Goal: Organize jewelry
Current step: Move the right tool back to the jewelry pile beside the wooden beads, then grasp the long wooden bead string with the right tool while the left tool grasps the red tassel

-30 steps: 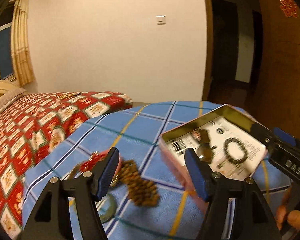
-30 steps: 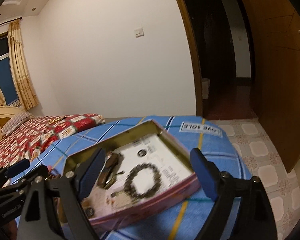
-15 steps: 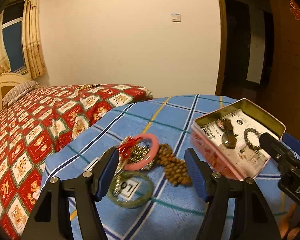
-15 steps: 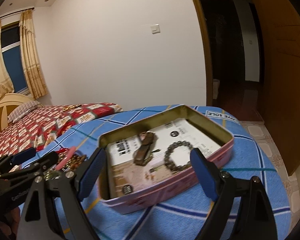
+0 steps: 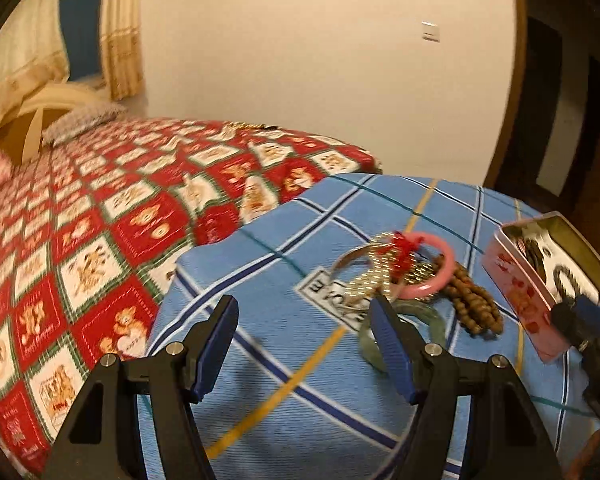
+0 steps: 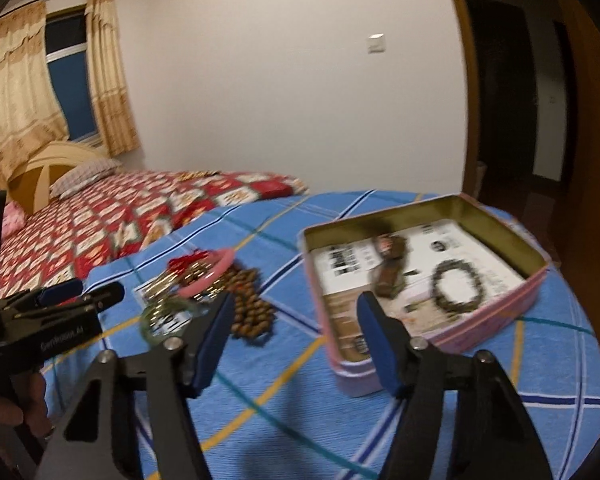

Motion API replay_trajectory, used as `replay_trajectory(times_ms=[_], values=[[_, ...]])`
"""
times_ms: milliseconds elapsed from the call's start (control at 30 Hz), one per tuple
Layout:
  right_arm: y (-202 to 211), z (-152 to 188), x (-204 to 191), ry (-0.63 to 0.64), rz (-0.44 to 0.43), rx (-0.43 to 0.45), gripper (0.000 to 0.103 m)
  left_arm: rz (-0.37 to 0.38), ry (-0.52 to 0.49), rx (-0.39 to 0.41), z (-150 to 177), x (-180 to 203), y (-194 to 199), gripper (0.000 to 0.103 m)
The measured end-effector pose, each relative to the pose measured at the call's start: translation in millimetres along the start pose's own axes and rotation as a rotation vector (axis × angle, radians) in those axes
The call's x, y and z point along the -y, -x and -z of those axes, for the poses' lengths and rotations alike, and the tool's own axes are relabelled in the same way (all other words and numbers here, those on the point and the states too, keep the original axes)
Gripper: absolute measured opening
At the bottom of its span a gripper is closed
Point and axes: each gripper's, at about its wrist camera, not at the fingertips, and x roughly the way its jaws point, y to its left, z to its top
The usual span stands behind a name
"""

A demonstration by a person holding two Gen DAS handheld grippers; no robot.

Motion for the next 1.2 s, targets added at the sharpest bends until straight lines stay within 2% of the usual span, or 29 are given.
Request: replay_trajectory(times_ms=[200,367,667,733,800,900,967,1133,1200], values=[[-35,-3,-22,0.019,-0.043,-0.114,0.064,0.005,0.037,-0.016,2,-12,-4,0.068],[-69,-13,-33,0.033,-0.015,-0.183,0.064,0.021,0.063,-0.037,3,-19,-8,0.068],[-91,-17,-48,0.134,0.032,-0.233,0.065,0.046,0.081,-0.077,4,-21,-15,0.068],[-89,-16,-46,0.144,0.032,-0.235,0.062,0.052,0.077,-0.074,4,-21,-15,0.068],[-84,-15,-45,0.150,0.024,-0.225,0.053,0.056,0.080,-0.071,4,-22,-14,0.068],[-83,-13,-49,0.184,0.009,-0.227,0.050,0.047,0.085,-0.074,2,-23,-16,0.068],[-84,-13,-51,0.202,0.005,-0.237,0.041,0.044,0.080,-0.073,2,-22,-16,0.068],[-90,-13,-53,0.205,0.023,-0.251,0.040,0.043,0.057,-0.073,2,-18,-16,0.068],[-97,-12,-50,0.190,0.027,-0.287,0.041,0.047,0.052,-0.074,2,-17,-16,0.068]])
